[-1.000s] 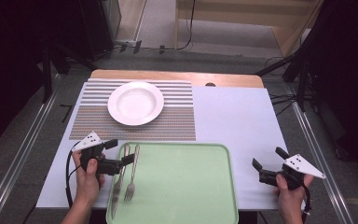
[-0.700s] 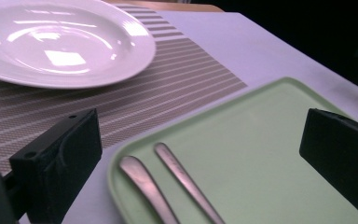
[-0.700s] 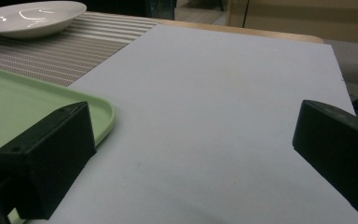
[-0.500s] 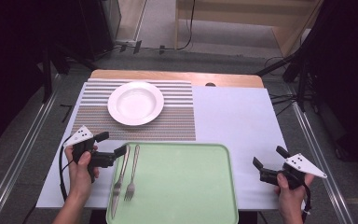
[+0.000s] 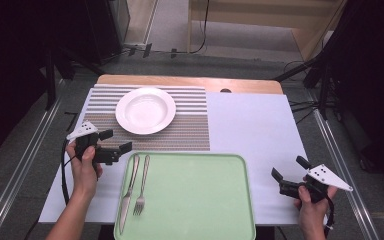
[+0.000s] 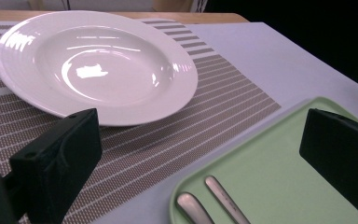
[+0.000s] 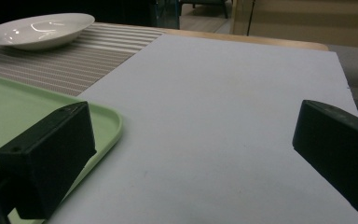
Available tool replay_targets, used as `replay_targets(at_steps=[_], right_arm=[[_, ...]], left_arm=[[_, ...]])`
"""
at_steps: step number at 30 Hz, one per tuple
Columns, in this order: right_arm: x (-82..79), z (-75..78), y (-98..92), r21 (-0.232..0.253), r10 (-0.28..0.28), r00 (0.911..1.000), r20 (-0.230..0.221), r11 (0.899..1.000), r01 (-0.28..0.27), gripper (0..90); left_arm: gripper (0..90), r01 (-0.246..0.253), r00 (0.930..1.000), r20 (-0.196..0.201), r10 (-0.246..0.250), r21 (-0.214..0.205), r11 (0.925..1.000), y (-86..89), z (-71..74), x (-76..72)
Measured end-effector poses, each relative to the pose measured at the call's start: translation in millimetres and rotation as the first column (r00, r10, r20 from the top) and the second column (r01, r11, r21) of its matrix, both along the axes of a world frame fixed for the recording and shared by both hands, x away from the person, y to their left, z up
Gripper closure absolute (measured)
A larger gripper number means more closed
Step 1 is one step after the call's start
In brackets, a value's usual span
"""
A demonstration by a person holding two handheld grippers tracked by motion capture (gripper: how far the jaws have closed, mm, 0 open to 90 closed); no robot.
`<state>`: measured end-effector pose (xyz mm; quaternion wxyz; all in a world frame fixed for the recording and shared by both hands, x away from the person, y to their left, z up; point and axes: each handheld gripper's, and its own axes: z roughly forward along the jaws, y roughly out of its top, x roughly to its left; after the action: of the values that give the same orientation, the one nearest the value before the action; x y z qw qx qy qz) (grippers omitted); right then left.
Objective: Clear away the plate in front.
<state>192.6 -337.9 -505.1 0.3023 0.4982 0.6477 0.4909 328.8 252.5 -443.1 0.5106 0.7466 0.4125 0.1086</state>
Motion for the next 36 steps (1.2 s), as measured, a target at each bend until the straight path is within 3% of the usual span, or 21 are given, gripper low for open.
replay_targets(at_steps=[16,25,34,36], right_arm=[[-4.2,2.5,4.4,-0.026,0.023,0.9997,0.013,0.999,-0.022,0.0],[-3.4,0.3,1.7,-0.01,0.025,0.9997,0.01,1.0,-0.025,0.0],[-2.9,-0.2,3.8,-0.021,0.035,0.9994,0.01,0.999,-0.034,0.0],[-2.8,-0.1,5.1,-0.024,0.03,0.9995,0.006,0.999,-0.03,0.0]], left_arm=[[0.0,-0.03,0.999,-0.033,0.031,0.027,0.9992,-8.9,0.8,42.6],[0.0,-0.054,0.9966,-0.059,0.058,0.067,0.9963,-6.4,-3.5,68.2],[0.0,-0.079,0.9921,-0.091,0.086,0.074,0.9941,1.0,-6.6,91.5],[0.0,-0.089,0.99,-0.104,0.095,0.055,0.9945,2.8,-9.5,95.4]])
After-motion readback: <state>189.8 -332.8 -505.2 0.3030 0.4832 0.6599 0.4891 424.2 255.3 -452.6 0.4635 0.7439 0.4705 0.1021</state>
